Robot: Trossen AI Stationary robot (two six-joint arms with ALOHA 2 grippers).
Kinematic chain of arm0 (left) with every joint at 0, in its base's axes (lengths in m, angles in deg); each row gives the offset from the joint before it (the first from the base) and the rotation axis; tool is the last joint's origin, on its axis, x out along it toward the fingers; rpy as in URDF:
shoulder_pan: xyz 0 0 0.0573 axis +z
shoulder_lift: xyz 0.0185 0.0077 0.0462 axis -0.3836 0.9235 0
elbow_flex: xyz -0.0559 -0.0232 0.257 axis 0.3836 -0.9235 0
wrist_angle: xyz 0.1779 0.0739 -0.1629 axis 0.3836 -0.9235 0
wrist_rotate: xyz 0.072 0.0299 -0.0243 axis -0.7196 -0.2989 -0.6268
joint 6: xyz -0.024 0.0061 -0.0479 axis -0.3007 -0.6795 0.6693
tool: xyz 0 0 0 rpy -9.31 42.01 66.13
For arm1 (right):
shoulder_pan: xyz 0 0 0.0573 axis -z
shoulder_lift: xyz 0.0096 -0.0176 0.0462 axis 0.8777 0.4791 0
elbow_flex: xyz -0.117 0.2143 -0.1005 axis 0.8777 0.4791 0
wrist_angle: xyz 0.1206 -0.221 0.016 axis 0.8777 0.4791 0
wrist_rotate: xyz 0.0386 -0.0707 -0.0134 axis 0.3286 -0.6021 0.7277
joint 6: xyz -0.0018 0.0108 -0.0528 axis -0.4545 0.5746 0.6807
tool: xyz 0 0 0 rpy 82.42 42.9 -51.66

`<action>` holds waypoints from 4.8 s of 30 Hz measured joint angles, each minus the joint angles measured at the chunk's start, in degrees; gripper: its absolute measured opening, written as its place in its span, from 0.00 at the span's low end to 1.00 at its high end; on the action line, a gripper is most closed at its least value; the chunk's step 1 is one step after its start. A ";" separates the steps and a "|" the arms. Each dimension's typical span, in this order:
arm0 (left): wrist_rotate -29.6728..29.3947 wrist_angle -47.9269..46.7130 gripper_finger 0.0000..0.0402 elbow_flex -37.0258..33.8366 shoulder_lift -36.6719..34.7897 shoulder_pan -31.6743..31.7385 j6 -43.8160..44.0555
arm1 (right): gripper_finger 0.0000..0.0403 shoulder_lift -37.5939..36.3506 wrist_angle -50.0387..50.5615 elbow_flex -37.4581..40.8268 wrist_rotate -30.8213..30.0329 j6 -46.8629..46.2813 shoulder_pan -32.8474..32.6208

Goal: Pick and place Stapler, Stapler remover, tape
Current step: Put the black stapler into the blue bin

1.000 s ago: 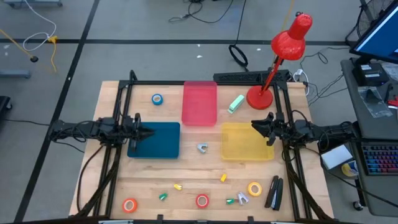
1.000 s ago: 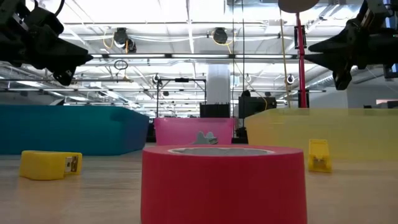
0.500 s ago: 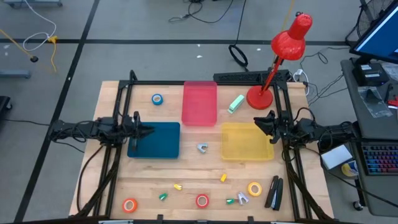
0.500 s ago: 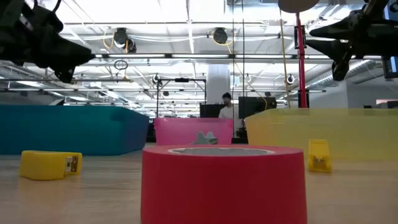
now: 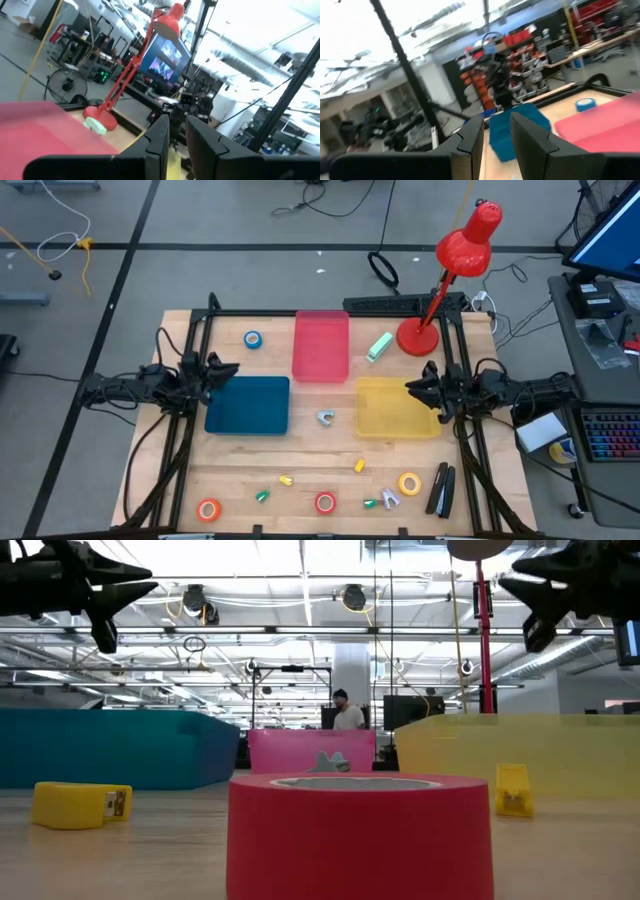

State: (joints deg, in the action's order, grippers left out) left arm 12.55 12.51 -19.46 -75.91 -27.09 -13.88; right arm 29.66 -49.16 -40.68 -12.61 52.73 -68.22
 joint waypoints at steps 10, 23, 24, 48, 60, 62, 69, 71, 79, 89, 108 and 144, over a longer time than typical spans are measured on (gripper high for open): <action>-0.13 -0.08 0.16 0.02 0.00 0.00 5.92 | 0.22 21.05 12.26 -18.86 21.91 7.59 0.00; -0.13 -0.10 0.16 0.07 0.00 0.00 6.07 | 0.22 41.64 53.55 -36.57 44.78 24.12 -1.48; -0.13 -0.13 0.16 0.07 0.00 0.00 6.09 | 0.22 42.37 56.06 -37.01 44.72 25.98 -2.44; -0.15 -0.53 0.16 0.09 0.00 0.00 4.84 | 0.26 60.68 65.24 -37.39 39.97 32.81 -24.23; 0.02 -0.53 0.16 0.09 0.00 0.00 5.30 | 0.45 64.51 61.19 -37.39 33.78 34.29 -30.38; 0.09 -0.53 0.16 0.09 0.00 0.00 5.38 | 0.45 65.36 60.22 -37.39 33.81 34.24 -31.40; 0.13 -0.56 0.16 0.09 0.00 0.00 5.67 | 0.43 69.23 56.64 -37.37 31.98 32.89 -34.66; 0.13 -0.56 0.16 0.10 0.00 0.00 5.65 | 0.44 70.49 56.09 -37.37 30.35 32.49 -35.15; 0.13 -0.54 0.16 0.09 0.00 0.00 5.63 | 0.43 74.88 54.06 -37.32 28.30 32.28 -35.33; 0.21 -0.53 0.16 0.09 0.01 0.00 5.61 | 0.43 75.81 52.64 -37.28 28.03 28.94 -38.52; 0.33 -0.56 0.16 0.09 0.00 0.00 5.39 | 0.33 79.45 49.16 -37.52 22.70 25.46 -40.52; 0.15 -0.95 0.16 0.09 0.02 0.00 5.61 | 0.09 71.11 56.35 -37.02 19.74 21.74 -39.37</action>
State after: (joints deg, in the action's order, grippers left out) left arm 12.70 11.56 -19.38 -75.89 -27.09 -8.27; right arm 100.76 7.19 -77.70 7.12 74.47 -107.60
